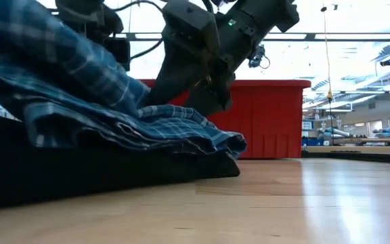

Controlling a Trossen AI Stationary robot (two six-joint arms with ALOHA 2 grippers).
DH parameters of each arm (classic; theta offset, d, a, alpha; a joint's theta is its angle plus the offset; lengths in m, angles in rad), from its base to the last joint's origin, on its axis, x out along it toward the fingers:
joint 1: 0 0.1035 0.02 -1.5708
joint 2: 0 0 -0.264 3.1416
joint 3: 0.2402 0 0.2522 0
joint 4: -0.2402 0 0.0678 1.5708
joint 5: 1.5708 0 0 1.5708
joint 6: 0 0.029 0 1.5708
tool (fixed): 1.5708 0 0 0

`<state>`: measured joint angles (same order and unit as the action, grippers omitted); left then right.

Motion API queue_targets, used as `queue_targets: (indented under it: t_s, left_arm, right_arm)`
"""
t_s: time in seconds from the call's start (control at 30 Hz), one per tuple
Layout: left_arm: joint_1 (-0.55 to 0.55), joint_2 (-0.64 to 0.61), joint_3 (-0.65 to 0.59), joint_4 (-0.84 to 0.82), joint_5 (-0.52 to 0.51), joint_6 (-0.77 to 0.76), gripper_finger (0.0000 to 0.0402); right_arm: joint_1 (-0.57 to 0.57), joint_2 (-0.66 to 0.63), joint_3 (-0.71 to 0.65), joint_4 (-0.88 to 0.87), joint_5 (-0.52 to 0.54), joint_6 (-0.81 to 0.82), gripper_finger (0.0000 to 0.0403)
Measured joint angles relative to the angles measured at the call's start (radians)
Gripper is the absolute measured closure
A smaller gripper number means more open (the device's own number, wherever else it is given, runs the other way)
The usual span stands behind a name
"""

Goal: Fold laundry
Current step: Put the blue pants into the red bin

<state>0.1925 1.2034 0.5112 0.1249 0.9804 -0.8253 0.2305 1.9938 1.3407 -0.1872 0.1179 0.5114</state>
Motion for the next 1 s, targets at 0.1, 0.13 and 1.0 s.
queue_targets:
  t_s: [0.1, 0.13, 1.0]
  left_arm:
    - [-0.001, 0.0, 0.028, -0.002, 0.001, -0.013, 0.0086]
    - [-0.006, 0.0, 0.035, 0.0, -0.002, -0.019, 0.0088]
    - [-0.406, 0.0, 0.039, -0.06, -0.546, -0.103, 0.0153]
  right_arm:
    - [-0.001, 0.0, 0.008, 0.0, -0.004, 0.006, 0.0055]
    - [0.002, 0.0, 0.014, 0.0, -0.002, 0.008, 0.0055]
    - [0.029, -0.058, 0.176, -0.301, 0.0, 0.092, 0.0055]
